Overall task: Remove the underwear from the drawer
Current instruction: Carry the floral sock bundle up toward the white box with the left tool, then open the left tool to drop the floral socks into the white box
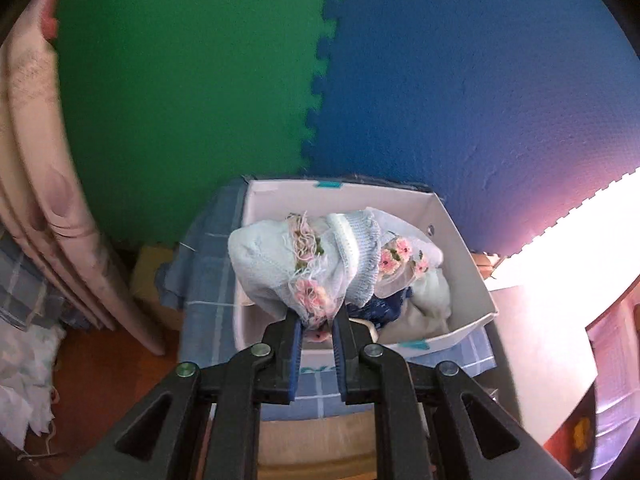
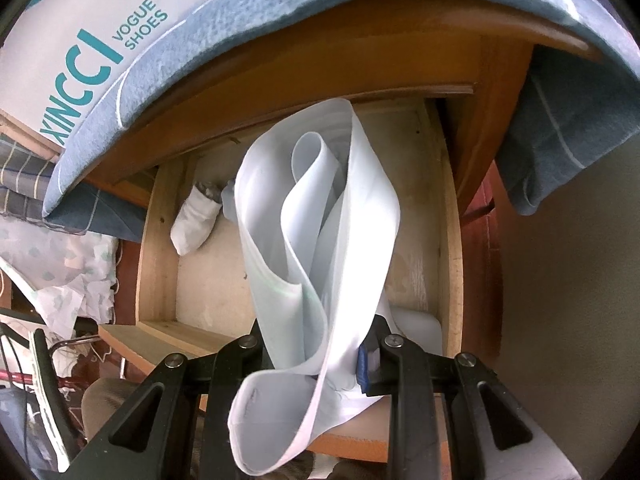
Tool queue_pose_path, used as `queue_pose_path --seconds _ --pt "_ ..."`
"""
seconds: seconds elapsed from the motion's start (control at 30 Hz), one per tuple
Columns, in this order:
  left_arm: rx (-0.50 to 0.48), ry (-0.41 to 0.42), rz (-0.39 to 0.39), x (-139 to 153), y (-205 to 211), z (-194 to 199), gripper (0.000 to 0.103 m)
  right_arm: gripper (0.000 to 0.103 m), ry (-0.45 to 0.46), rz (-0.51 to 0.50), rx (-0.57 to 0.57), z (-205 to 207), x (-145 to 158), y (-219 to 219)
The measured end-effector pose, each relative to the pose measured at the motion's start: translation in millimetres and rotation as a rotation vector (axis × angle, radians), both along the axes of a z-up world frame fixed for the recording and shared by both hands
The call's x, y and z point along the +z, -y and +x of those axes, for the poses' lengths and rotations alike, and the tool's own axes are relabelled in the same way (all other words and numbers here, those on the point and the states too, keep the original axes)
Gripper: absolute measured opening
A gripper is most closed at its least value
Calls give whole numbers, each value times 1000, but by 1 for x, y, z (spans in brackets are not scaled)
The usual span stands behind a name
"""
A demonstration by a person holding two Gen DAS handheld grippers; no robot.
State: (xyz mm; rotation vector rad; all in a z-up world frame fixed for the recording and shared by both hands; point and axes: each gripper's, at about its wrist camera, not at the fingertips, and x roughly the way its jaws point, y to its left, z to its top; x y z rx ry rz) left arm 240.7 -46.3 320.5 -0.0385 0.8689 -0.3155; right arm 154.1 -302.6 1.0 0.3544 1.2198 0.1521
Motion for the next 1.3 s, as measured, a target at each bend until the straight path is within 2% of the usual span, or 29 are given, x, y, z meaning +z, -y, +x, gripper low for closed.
queue_pose_path --seconds 0.13,0.4,0.57,0.63,0.73,0.9,1.03,1.1,1.3 --pt "31 -48 3 -19 10 28 13 25 4 9 0 -1 1 2" --pt "63 -153 105 -87 24 59 14 25 5 28 -3 -3 2 3" --pt "69 -140 190 -108 29 61 14 25 3 30 -3 -3 3 3" --pt "67 -139 204 -110 32 61 16 25 2 32 -2 -3 4 3" --pt "74 -136 184 -108 30 61 19 25 0 29 2 -3 5 2" --pt "76 -113 196 -101 32 56 36 25 1 30 -1 -3 5 1" --pt "70 -89 212 -92 33 51 43 25 1 25 3 -3 5 1" --pt "64 -74 219 -86 34 46 50 25 0 23 5 -2 5 1" --pt "61 -20 217 -66 30 30 55 25 1 15 4 -2 5 1"
